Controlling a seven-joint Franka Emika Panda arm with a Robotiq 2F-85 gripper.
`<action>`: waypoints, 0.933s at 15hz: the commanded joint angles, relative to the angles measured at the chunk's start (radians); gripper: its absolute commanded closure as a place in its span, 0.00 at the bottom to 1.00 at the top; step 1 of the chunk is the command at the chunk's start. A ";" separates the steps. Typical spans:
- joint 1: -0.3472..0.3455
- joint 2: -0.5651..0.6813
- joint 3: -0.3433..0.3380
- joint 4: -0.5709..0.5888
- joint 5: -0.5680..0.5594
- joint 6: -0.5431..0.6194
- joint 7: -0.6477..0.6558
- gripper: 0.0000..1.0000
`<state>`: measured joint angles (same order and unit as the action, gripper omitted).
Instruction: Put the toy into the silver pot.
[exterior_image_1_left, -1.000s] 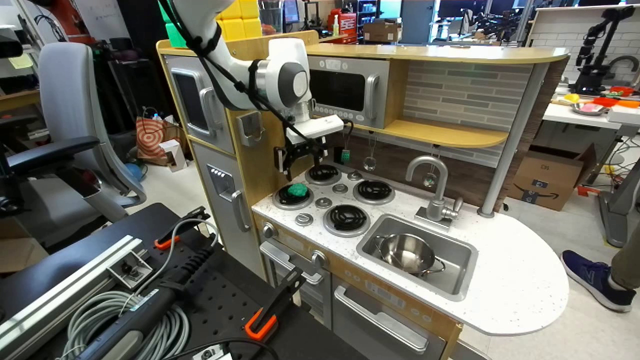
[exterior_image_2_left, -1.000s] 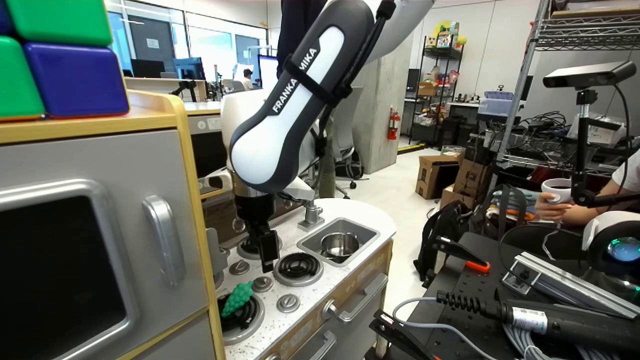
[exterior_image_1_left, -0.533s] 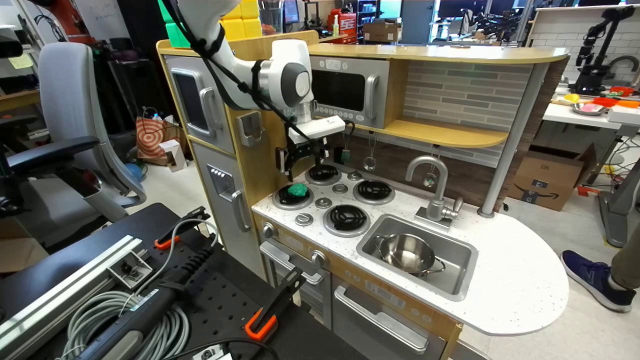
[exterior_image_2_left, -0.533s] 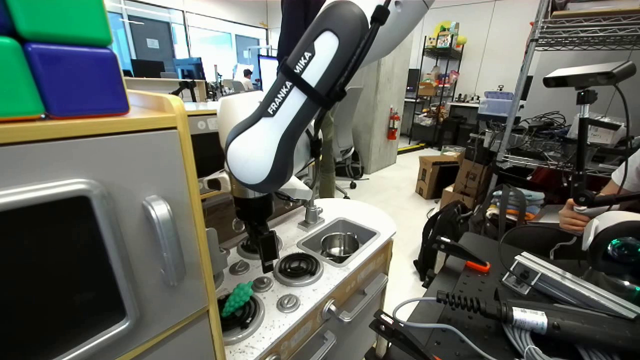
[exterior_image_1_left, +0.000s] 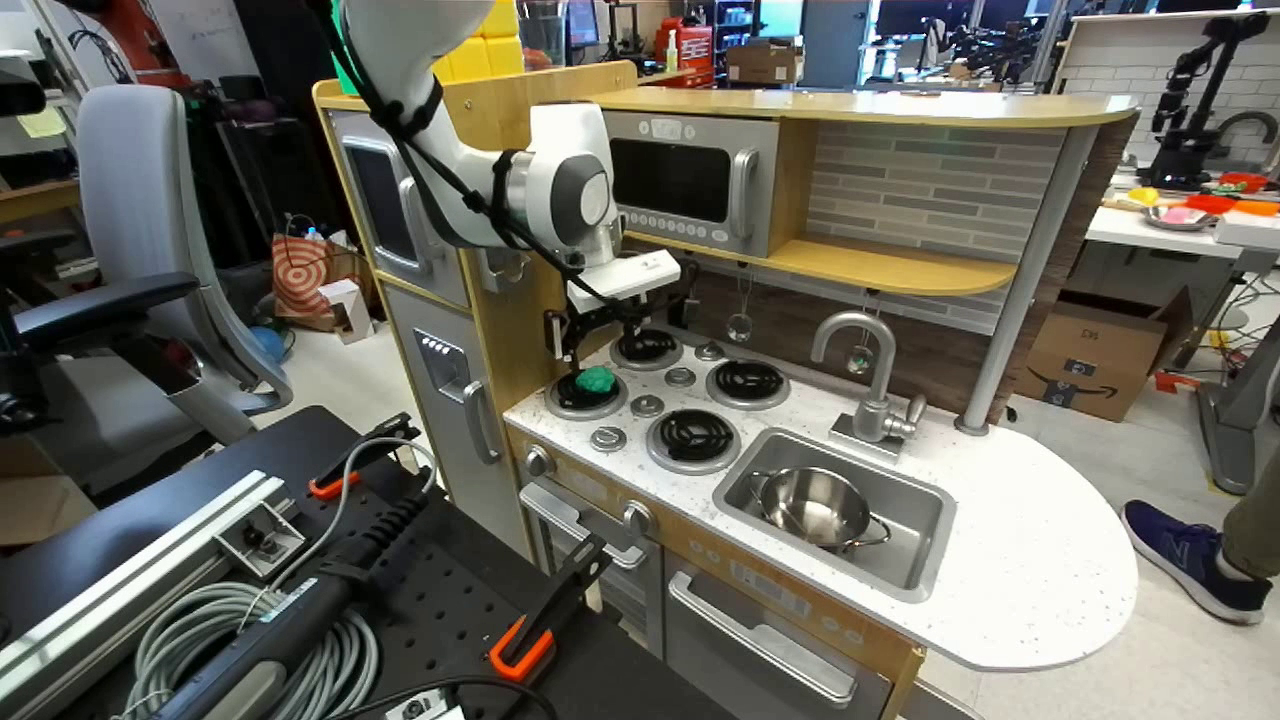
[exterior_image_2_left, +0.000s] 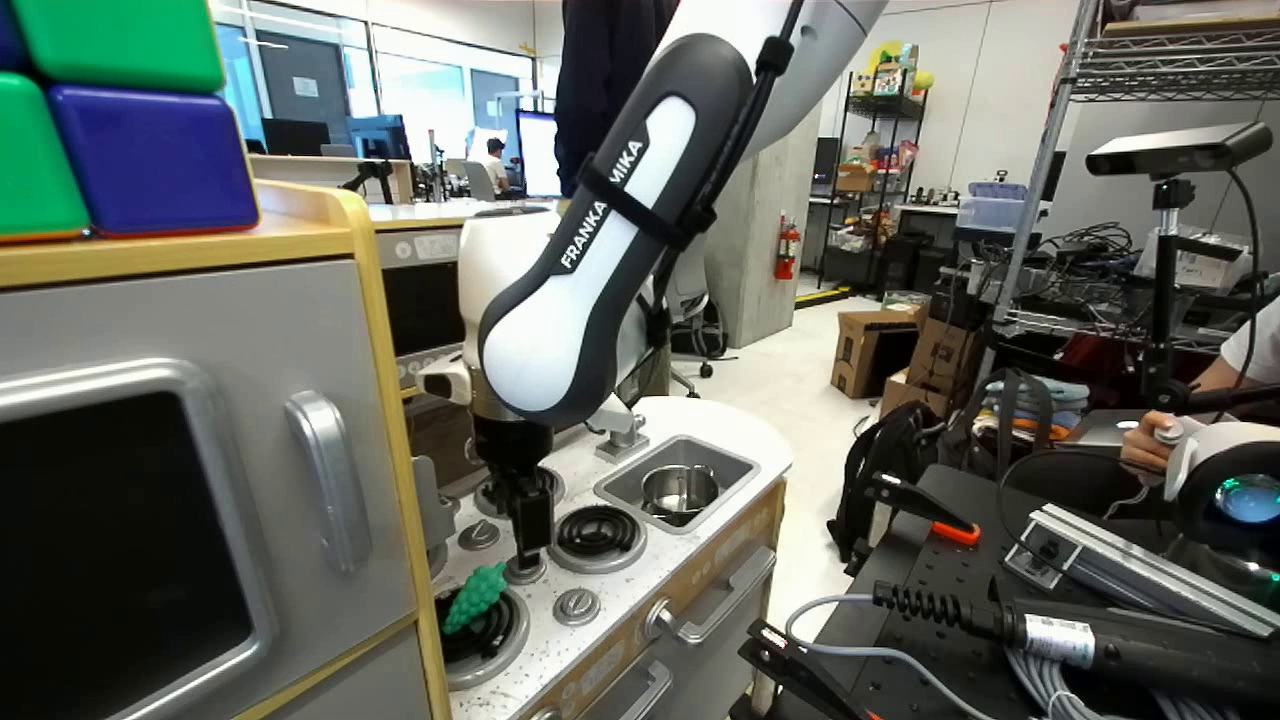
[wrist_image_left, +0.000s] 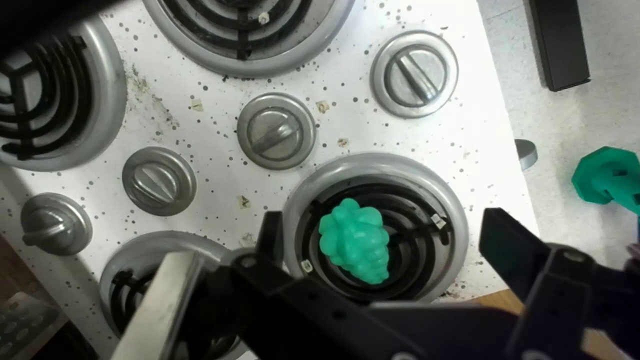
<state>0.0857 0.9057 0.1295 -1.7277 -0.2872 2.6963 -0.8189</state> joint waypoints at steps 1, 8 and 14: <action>0.000 0.030 -0.007 -0.003 -0.024 0.129 0.039 0.00; 0.013 0.087 -0.013 -0.006 -0.042 0.307 0.058 0.00; 0.017 0.099 -0.003 0.013 -0.033 0.249 0.070 0.00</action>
<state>0.0919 0.9927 0.1307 -1.7384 -0.2949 2.9636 -0.7840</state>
